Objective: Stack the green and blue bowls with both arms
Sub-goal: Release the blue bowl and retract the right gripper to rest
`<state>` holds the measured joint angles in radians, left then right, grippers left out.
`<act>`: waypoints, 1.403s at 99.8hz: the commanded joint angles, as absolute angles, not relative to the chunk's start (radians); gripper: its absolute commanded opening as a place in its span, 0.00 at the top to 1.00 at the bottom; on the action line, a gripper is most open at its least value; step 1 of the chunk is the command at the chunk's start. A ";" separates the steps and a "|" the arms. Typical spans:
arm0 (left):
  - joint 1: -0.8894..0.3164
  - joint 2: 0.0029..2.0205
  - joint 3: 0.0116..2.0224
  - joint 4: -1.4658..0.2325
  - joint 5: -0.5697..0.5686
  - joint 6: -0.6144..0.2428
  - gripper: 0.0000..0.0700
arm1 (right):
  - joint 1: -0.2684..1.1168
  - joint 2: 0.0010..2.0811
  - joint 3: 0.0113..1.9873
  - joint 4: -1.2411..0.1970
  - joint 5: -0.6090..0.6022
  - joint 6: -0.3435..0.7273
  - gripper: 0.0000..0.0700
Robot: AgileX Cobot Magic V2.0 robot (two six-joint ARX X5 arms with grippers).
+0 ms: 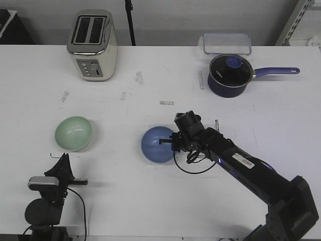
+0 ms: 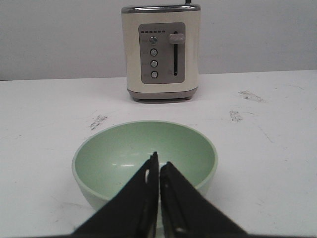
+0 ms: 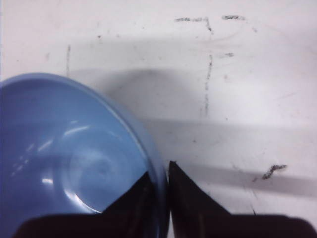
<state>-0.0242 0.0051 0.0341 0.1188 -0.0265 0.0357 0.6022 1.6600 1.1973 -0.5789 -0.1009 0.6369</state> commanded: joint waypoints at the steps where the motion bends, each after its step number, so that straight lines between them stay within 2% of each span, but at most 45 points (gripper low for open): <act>1: -0.024 0.003 0.012 0.132 -0.026 0.038 1.00 | 0.612 1.683 1.208 -0.568 -0.099 0.653 0.96; 5: -0.024 0.003 0.012 0.132 -0.026 0.038 1.00 | 0.612 1.681 1.208 -0.567 -0.097 0.653 0.89; 16: -0.024 0.003 0.012 0.132 -0.026 0.038 1.00 | 0.610 1.672 1.208 -0.567 -0.097 0.652 0.62; 21: -0.024 0.003 0.012 0.132 -0.026 0.037 1.00 | 0.609 1.664 1.208 -0.568 -0.093 0.649 0.55; 41: -0.024 0.003 0.012 0.132 -0.026 0.037 1.00 | 0.606 1.592 1.208 -0.568 -0.022 0.597 0.53; 59: -0.024 0.003 0.012 0.132 -0.026 0.037 1.00 | 0.580 1.516 1.206 -0.539 -0.018 0.438 0.53; 72: -0.024 0.003 0.012 0.132 -0.026 0.037 1.00 | 0.543 1.446 1.159 -0.429 -0.018 0.284 0.54; 90: -0.024 0.003 0.012 0.132 -0.026 0.037 1.00 | 0.465 1.296 0.995 -0.149 -0.019 0.049 0.55; 93: -0.024 0.003 0.012 0.132 -0.026 0.038 1.00 | 0.449 1.267 0.966 -0.109 -0.019 0.020 0.58; 100: -0.024 0.003 0.012 0.132 -0.026 0.038 1.00 | 0.406 1.202 0.899 -0.033 -0.020 -0.030 0.74; 109: -0.024 0.003 0.012 0.132 -0.026 0.037 1.00 | 0.345 1.116 0.823 0.016 -0.027 -0.050 0.92; 115: -0.024 0.003 0.012 0.132 -0.026 0.038 1.00 | 0.299 1.060 0.780 0.019 -0.027 -0.050 0.98; 140: -0.024 0.003 0.012 0.132 -0.026 0.038 1.00 | 0.085 0.817 0.598 0.023 -0.028 -0.049 0.98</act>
